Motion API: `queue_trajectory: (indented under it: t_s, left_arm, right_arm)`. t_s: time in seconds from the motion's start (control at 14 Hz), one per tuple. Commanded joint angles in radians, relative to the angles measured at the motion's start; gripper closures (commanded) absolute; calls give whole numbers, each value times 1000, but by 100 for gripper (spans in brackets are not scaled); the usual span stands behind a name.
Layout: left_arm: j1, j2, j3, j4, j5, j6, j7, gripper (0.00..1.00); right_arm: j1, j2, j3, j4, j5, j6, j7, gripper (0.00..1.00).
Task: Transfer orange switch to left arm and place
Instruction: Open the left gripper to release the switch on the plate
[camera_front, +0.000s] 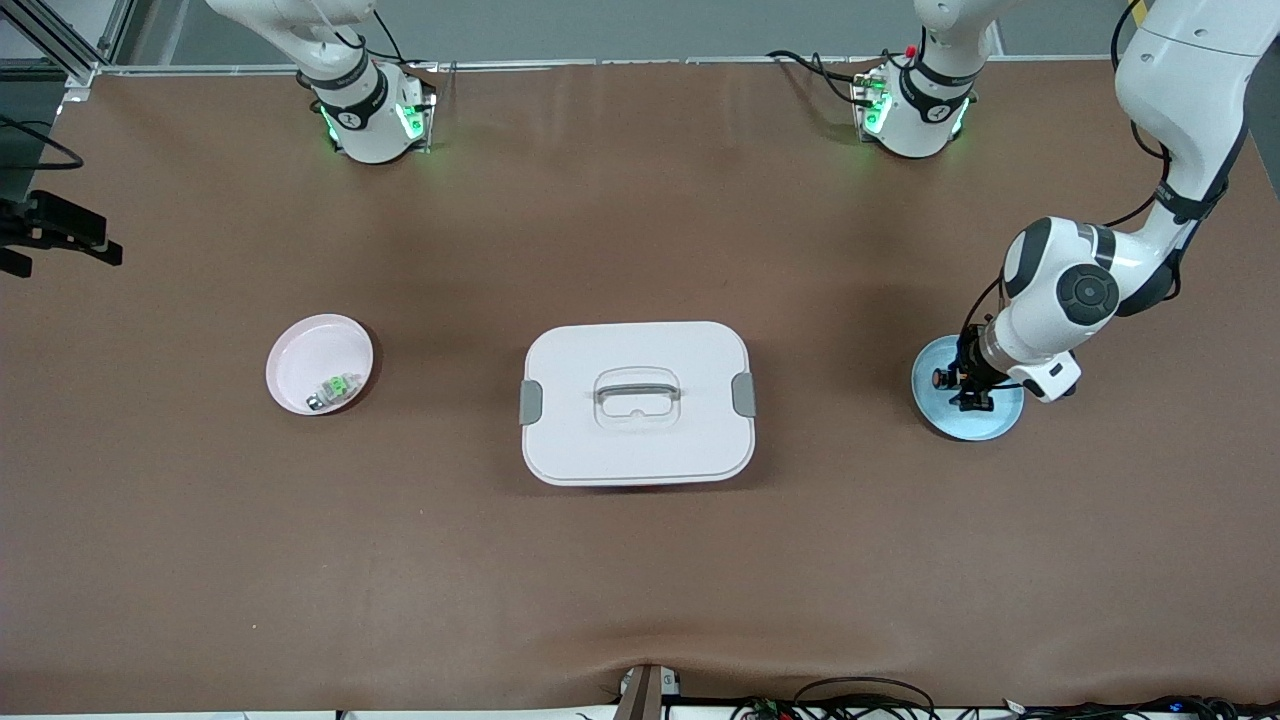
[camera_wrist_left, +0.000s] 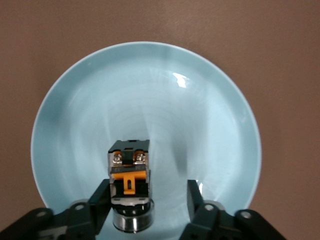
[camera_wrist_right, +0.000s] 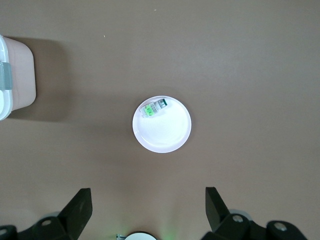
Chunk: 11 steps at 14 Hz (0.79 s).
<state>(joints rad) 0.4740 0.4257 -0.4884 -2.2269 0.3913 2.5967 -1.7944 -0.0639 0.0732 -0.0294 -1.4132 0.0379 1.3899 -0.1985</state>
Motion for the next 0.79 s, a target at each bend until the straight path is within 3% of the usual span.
queue_trajectory:
  t_s: [0.0, 0.21, 0.71]
  left_arm:
    - [-27, -1, -12, 52, 24, -9, -80, 0]
    - [-61, 1, -15, 87, 23, -55, -112, 0]
    - [-67, 19, -13, 116, 23, -70, -128, 0]
  right_arm:
    - [-19, -87, 0, -113, 17, 41, 2, 0]
    - [2, -92, -47, -109, 17, 34, 34, 0]
    - [38, -115, -47, -105, 2, 28, 131, 0]
